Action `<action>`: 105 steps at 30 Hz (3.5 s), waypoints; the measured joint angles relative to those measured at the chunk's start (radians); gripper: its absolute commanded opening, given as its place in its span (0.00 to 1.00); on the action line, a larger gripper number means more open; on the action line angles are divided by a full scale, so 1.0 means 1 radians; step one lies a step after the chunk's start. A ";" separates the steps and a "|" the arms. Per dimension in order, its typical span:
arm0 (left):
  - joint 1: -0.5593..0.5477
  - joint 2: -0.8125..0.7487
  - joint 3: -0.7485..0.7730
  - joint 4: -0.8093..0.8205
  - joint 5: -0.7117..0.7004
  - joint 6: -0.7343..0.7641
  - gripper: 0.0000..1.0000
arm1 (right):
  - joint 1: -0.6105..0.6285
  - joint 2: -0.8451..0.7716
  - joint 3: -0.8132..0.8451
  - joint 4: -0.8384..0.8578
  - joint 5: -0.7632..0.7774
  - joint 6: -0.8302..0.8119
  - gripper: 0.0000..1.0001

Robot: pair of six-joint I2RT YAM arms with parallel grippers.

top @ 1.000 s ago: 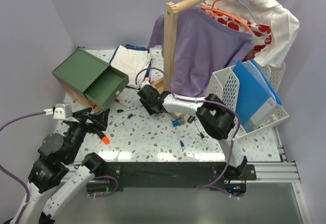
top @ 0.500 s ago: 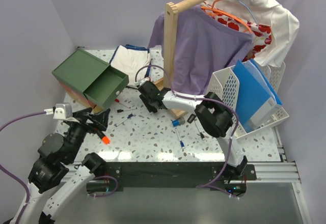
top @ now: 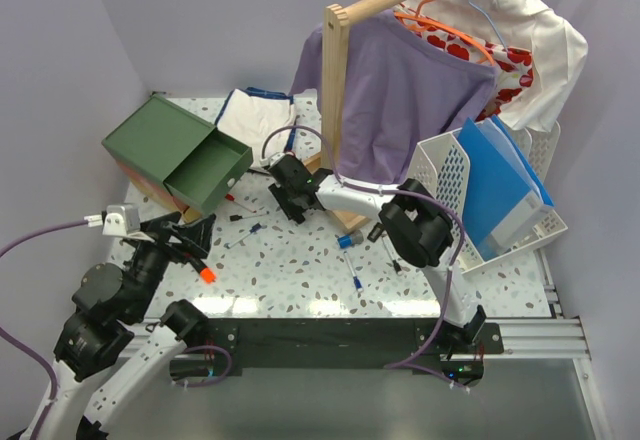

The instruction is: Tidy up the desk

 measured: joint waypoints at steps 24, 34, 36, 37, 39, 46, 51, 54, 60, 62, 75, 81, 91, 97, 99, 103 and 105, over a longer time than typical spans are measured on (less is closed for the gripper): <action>0.000 0.054 0.074 -0.002 -0.007 -0.020 0.92 | -0.004 -0.526 0.000 -0.301 -0.351 -0.595 0.00; 0.000 0.113 0.116 -0.009 -0.027 -0.030 0.92 | 0.079 -0.283 0.533 -0.405 -0.344 -0.934 0.00; 0.000 0.108 0.128 -0.021 -0.031 -0.039 0.92 | 0.095 -0.223 0.571 -0.383 -0.344 -0.968 0.00; 0.000 0.103 0.134 -0.033 -0.035 -0.046 0.92 | 0.101 -0.195 0.578 -0.368 -0.344 -0.985 0.00; 0.000 0.082 0.142 -0.058 -0.050 -0.058 0.92 | 0.110 -0.137 0.601 -0.354 -0.341 -1.014 0.00; 0.000 0.025 0.154 -0.124 -0.097 -0.101 0.92 | 0.132 -0.017 0.678 -0.299 -0.294 -1.102 0.02; 0.000 0.021 0.154 -0.151 -0.111 -0.117 0.92 | 0.159 -0.016 0.695 -0.242 -0.246 -1.178 0.16; 0.000 0.019 0.154 -0.156 -0.114 -0.120 0.92 | 0.177 -0.007 0.705 -0.201 -0.221 -1.218 0.40; 0.000 0.006 0.154 -0.172 -0.122 -0.125 0.92 | 0.193 0.047 0.713 -0.128 -0.192 -1.263 0.70; 0.000 0.002 0.154 -0.177 -0.125 -0.126 0.92 | 0.193 0.060 0.712 -0.127 -0.185 -1.264 0.72; 0.000 0.027 0.157 -0.203 -0.128 -0.174 0.93 | 0.191 0.008 0.766 -0.227 -0.212 -1.034 0.99; 0.000 0.143 0.147 -0.233 -0.070 -0.202 0.94 | 0.179 -0.259 0.595 -0.321 -0.304 -0.861 0.99; 0.000 0.224 0.085 -0.234 0.110 -0.246 0.91 | 0.014 -0.663 0.085 -0.425 -0.626 -0.778 0.99; 0.000 0.324 0.030 -0.261 0.202 -0.314 0.87 | -0.053 -0.763 -0.250 -0.466 -0.715 -0.827 0.99; 0.000 0.354 0.004 -0.287 0.218 -0.341 0.87 | -0.069 -0.801 -0.335 -0.469 -0.728 -0.837 0.99; 0.000 0.414 -0.030 -0.335 0.227 -0.391 0.86 | -0.107 -0.878 -0.438 -0.446 -0.750 -0.844 0.99; 0.000 0.439 -0.045 -0.357 0.222 -0.423 0.86 | -0.124 -0.908 -0.472 -0.431 -0.766 -0.847 0.99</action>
